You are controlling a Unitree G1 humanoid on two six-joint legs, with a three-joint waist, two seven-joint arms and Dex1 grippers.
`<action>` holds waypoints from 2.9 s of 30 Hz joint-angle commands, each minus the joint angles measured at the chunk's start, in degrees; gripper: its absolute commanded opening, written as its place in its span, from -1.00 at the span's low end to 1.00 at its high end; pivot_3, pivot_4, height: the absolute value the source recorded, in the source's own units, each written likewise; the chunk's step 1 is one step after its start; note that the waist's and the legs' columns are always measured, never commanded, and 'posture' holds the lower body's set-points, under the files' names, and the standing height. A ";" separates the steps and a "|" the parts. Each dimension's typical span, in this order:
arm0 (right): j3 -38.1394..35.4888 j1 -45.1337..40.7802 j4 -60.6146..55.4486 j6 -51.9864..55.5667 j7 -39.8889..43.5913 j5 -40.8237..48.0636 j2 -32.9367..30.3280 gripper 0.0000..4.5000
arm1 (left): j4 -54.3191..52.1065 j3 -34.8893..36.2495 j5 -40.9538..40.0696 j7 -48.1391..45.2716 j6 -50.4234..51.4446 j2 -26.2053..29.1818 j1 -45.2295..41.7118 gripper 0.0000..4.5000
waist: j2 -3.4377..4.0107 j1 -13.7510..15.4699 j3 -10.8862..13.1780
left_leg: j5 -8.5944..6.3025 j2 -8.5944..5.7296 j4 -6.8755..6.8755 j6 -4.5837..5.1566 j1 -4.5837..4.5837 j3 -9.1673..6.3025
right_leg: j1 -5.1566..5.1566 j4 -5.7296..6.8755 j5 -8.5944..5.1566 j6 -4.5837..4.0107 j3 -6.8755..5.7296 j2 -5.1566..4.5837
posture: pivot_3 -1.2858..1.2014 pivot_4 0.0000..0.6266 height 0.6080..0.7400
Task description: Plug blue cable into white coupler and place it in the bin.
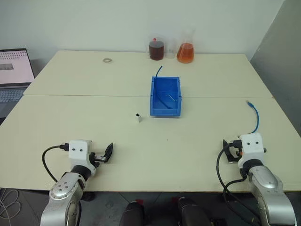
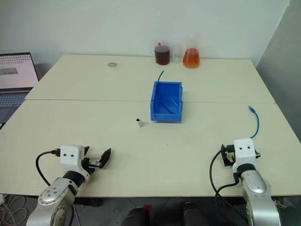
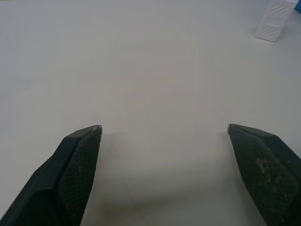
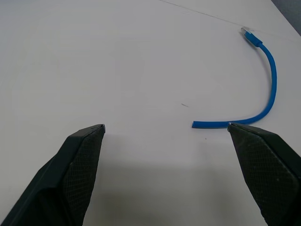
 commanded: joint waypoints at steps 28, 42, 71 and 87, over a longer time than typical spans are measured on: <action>-2.65 -3.79 1.46 -2.44 -1.95 -0.81 -0.90 0.98 | -0.30 1.24 -0.83 -1.91 -0.26 1.25 -2.59 1.00 | -0.04 0.03 -0.04 | 0.00 -0.01 0.00 0.00 0.00 0.00 | 0.01 0.00 0.05 -0.07 0.00 0.01 | 0.03 -0.52 1.00; -7.90 -9.65 7.01 -4.17 0.24 -0.66 -8.67 0.98 | -9.70 -9.66 -6.73 -20.36 2.09 10.99 -4.00 1.00 | -0.03 0.01 -0.04 | 0.00 -0.03 0.01 0.00 0.00 0.02 | 0.01 -0.01 0.03 -0.03 0.01 0.00 | 0.03 -0.52 1.00; -5.66 -58.68 100.97 -27.39 24.84 6.27 -25.94 0.26 | 15.14 -32.88 -1.67 -40.29 -4.92 3.82 -39.44 1.00 | 0.00 -1.31 -0.03 | 0.07 -0.18 0.01 0.13 0.00 0.19 | 0.07 -0.04 0.13 -0.06 0.14 -0.09 | 0.03 -0.52 1.00; 0.11 -54.19 93.02 -30.94 35.33 3.96 -27.75 -0.98 | 10.61 -31.71 1.76 -37.76 -7.87 6.58 -35.84 1.00 | 0.01 -1.41 -0.04 | 0.07 -0.18 -0.01 0.12 0.01 0.20 | 0.06 -0.05 0.13 -0.06 0.15 -0.10 | 0.03 -0.52 1.00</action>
